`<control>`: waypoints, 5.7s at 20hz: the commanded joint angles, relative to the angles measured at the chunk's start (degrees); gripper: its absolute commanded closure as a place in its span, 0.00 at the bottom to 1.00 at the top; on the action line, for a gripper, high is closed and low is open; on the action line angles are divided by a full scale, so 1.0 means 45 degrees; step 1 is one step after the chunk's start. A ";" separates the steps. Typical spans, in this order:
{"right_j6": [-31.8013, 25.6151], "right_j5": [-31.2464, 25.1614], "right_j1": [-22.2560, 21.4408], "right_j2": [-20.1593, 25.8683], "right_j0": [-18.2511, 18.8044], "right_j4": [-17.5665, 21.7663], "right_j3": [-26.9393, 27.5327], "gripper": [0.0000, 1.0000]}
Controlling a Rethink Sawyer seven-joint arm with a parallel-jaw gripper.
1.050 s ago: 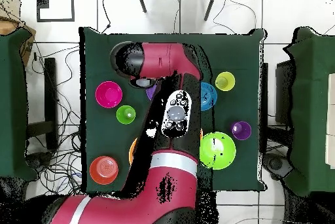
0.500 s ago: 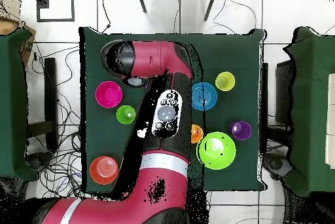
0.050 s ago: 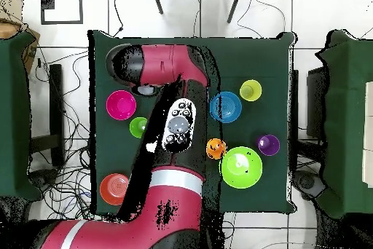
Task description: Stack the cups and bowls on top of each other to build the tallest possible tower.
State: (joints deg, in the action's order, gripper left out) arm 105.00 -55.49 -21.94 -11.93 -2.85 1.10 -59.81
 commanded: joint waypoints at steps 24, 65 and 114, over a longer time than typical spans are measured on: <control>0.2829 -0.0901 0.1199 -0.0037 -0.0701 -0.0400 0.0582 0.00; 0.2902 -0.0464 0.1395 -0.0077 -0.0816 -0.0677 0.0223 0.00; 0.2711 0.0725 0.1769 0.0095 -0.0815 -0.0624 -0.0458 0.00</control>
State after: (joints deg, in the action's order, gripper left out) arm 109.01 -55.66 -14.85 -16.27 -6.37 -1.09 -57.78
